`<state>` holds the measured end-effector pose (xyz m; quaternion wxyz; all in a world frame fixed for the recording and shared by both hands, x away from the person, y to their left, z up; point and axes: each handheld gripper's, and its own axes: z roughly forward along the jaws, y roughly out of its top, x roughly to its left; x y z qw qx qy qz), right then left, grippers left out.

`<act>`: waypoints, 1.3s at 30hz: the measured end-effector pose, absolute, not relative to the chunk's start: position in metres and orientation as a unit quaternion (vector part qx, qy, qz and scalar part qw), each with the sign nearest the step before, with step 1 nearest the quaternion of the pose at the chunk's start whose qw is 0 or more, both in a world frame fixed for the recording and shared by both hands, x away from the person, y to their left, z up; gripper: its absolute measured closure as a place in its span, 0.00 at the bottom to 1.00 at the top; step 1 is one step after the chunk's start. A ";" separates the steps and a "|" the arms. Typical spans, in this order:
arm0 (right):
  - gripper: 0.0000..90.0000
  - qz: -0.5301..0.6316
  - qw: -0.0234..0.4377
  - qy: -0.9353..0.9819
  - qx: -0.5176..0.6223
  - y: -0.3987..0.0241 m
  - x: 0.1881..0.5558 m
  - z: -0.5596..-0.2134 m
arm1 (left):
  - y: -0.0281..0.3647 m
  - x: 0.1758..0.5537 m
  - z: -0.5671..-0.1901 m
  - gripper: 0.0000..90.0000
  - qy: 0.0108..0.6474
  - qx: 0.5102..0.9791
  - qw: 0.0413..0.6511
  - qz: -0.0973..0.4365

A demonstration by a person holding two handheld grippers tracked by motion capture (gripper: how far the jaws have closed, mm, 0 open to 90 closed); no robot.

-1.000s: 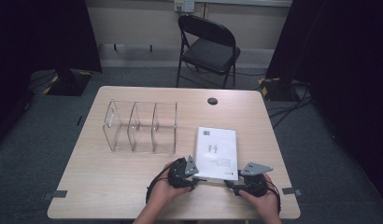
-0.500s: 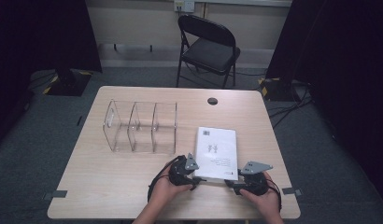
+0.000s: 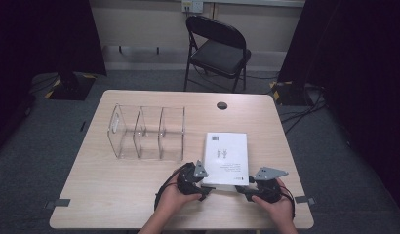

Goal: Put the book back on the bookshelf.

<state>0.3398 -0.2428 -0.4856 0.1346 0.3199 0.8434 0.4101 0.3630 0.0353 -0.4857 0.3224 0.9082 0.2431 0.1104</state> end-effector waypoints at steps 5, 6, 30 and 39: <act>0.54 0.408 0.138 0.845 0.317 -0.242 0.339 -0.484 | 0.037 0.363 -0.485 0.22 0.248 0.905 0.326 0.114; 0.54 0.408 0.139 0.846 0.314 -0.242 0.340 -0.484 | 0.038 0.363 -0.482 0.22 0.243 0.907 0.323 0.120; 0.54 0.412 0.139 0.846 0.310 -0.241 0.342 -0.475 | 0.004 0.369 -0.456 0.18 0.199 0.911 0.335 0.139; 0.54 0.414 0.138 0.845 0.309 -0.241 0.342 -0.473 | -0.012 0.371 -0.458 0.11 0.179 0.914 0.328 0.157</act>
